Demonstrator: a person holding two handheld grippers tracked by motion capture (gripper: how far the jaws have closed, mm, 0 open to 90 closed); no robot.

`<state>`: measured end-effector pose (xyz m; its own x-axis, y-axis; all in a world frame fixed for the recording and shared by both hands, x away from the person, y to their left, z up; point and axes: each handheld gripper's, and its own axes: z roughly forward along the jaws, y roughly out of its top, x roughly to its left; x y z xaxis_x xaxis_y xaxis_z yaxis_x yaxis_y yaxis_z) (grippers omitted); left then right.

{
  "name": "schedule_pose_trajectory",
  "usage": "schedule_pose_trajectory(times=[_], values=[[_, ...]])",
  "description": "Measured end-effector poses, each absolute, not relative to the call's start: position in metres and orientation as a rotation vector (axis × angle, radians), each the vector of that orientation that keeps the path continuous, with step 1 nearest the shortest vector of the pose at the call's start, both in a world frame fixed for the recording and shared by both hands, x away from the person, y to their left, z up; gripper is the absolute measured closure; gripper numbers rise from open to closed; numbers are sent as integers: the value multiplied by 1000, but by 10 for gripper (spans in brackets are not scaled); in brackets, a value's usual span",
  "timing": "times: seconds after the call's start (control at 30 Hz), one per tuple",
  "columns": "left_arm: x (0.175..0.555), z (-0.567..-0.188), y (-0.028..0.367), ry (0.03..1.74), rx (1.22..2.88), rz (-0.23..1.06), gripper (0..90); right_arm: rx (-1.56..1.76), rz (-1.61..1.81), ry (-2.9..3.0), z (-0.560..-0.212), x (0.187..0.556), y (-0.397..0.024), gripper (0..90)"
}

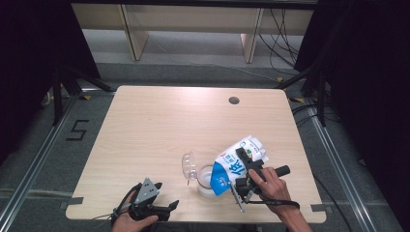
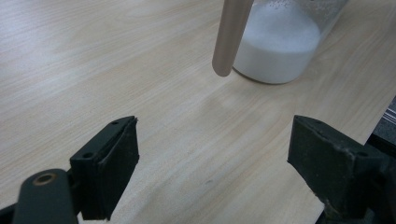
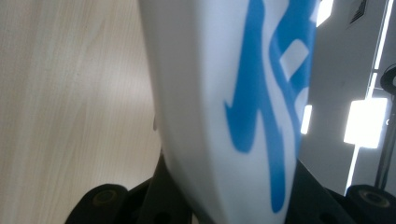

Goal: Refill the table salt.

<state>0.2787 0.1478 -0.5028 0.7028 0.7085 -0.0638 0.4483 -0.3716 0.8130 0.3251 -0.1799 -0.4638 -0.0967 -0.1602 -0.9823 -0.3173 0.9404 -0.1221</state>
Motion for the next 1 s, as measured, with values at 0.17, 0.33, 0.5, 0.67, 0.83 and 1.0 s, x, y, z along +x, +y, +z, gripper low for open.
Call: schedule_pose_trajectory(times=[0.17,0.33,0.5,0.67,0.83,1.0], values=[[279,-503,148,887,2024,374,158,-315,184,1738,-461,325,-180,788],[278,-503,146,900,2001,370,158,-241,227,1773,-463,321,-179,789],[278,-503,146,901,1995,372,158,-228,280,1796,-460,324,-183,790],[279,-503,147,893,2012,376,158,-154,362,1824,-458,326,-190,791],[279,-503,147,893,2017,381,158,-102,428,1872,-458,328,-196,793],[278,-503,147,920,2002,366,158,-7,522,1909,-459,331,-203,798]])
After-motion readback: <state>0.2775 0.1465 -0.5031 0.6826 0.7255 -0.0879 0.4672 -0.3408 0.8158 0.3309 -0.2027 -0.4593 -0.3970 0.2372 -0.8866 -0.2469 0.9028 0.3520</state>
